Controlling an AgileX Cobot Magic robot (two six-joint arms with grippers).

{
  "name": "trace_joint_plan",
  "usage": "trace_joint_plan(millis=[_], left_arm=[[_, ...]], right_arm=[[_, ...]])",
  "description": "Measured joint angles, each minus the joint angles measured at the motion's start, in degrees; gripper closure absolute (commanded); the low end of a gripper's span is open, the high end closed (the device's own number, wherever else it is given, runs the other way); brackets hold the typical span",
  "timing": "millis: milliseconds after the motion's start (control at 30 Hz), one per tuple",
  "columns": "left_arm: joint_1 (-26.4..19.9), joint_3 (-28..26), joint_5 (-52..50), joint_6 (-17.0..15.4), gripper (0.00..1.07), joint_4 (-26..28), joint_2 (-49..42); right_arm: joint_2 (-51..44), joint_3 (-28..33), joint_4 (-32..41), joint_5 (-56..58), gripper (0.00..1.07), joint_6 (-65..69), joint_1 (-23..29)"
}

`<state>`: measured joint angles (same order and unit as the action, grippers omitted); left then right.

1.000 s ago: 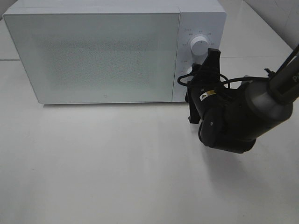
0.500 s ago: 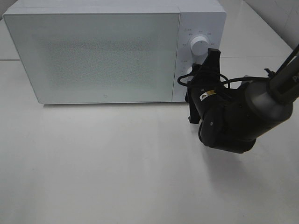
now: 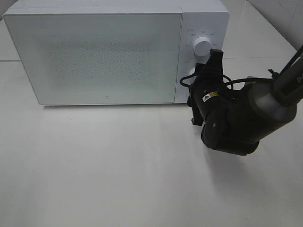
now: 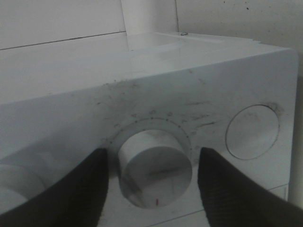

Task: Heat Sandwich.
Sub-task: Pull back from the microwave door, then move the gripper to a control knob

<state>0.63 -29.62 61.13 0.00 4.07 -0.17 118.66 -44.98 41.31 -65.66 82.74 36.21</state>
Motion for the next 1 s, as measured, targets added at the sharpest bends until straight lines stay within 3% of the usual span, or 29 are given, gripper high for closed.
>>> trace_joint_plan(millis=[67, 633, 1000], left_arm=[[0.00, 0.00, 0.00, 0.00, 0.09, 0.00, 0.00], [0.00, 0.00, 0.00, 0.00, 0.09, 0.00, 0.00], [0.00, 0.00, 0.00, 0.00, 0.09, 0.00, 0.00]], right_arm=[[0.00, 0.00, 0.40, 0.63, 0.29, 0.00, 0.29], [0.00, 0.17, -0.34, 0.52, 0.32, 0.00, 0.40], [-1.72, 2.01, -5.61, -0.97, 0.32, 0.00, 0.40]])
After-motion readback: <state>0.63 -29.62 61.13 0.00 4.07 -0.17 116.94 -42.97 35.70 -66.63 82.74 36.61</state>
